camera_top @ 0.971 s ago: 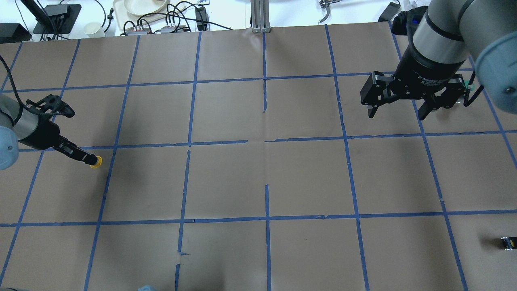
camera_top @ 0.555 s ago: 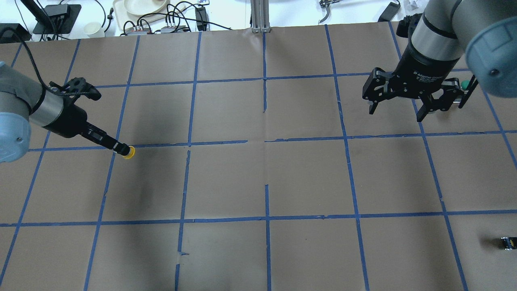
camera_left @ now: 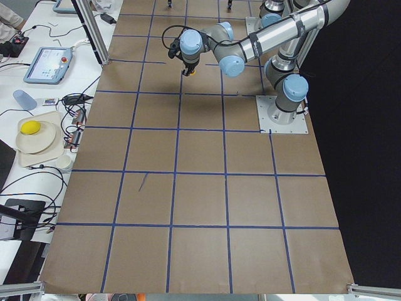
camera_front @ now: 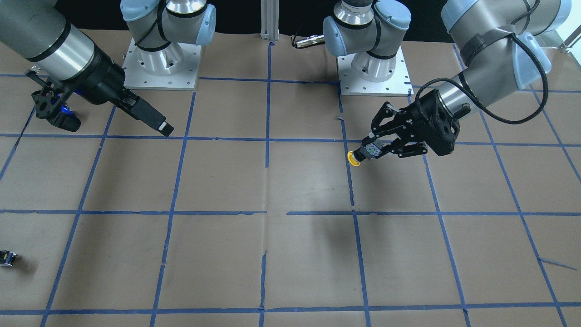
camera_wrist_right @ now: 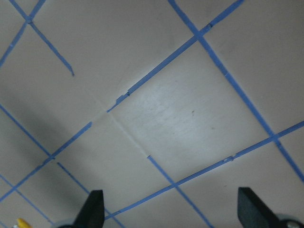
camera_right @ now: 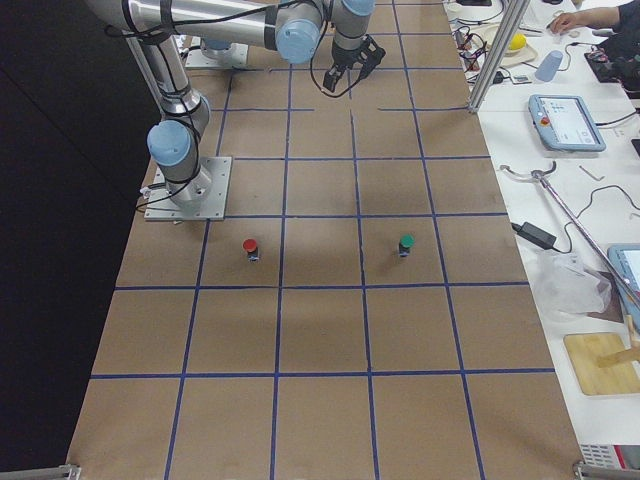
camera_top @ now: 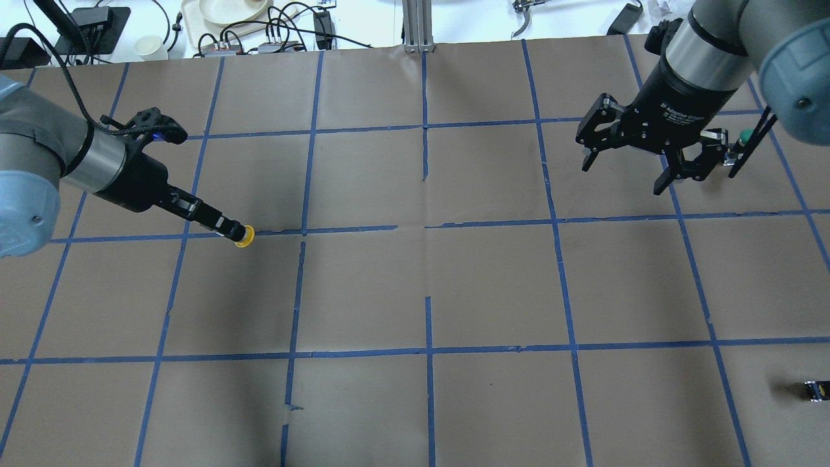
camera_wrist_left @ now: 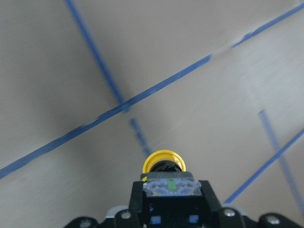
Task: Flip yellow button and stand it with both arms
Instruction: 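Carry the button toward the table center with the left gripper while the right gripper approaches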
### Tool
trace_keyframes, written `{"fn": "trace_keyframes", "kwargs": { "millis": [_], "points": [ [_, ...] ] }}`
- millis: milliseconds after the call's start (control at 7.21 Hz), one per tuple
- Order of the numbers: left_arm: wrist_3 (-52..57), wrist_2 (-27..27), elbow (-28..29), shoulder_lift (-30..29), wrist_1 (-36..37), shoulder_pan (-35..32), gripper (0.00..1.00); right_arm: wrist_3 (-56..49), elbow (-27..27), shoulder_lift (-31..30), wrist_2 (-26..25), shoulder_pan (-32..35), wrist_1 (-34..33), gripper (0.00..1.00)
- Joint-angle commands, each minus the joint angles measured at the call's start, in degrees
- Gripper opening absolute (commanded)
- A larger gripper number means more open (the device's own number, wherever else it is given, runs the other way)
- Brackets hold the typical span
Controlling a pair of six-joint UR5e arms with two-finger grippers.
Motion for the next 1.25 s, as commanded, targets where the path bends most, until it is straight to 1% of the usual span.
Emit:
{"fn": "trace_keyframes", "kwargs": {
  "millis": [0,139,277,416,555,693,832,971,1109],
  "points": [
    [-8.02,-14.87,0.48,1.1,-2.98,-1.89,0.1,10.13,0.0,0.62,13.28,-0.64,-0.47,1.0],
    [-12.16,-22.68,-0.04,1.11,-2.98,-2.85,0.1,16.18,0.61,0.98,18.57,-0.56,-0.47,1.0],
    [-16.9,-27.29,-0.04,1.19,-2.81,-4.86,0.1,21.11,1.05,1.33,22.88,-0.12,-0.73,1.0],
    [-22.34,-30.81,0.04,1.37,-2.2,-6.8,0.1,26.38,1.31,2.29,26.06,0.14,-1.43,1.0],
    [-24.92,-35.63,-0.3,1.54,-2.11,-7.25,0.1,27.74,1.58,3.08,26.96,1.71,-4.22,0.99],
    [-26.77,-39.16,-0.57,1.55,-2.11,-7.43,0.1,28.97,1.93,3.52,26.88,4.25,-4.68,0.99],
    [-27.75,-42.59,-0.92,1.2,-2.11,-7.52,0.1,29.42,1.84,3.53,26.88,5.06,-4.95,0.99],
    [-28.02,-44.54,-0.92,0.5,-2.11,-7.52,0.1,31.51,1.93,3.18,27.14,5.24,-5.04,0.99],
    [-28.89,-45.34,-1.01,0.49,-2.19,-7.52,0.1,32.66,1.84,2.92,28.63,5.24,-5.39,0.99]
  ]
}}
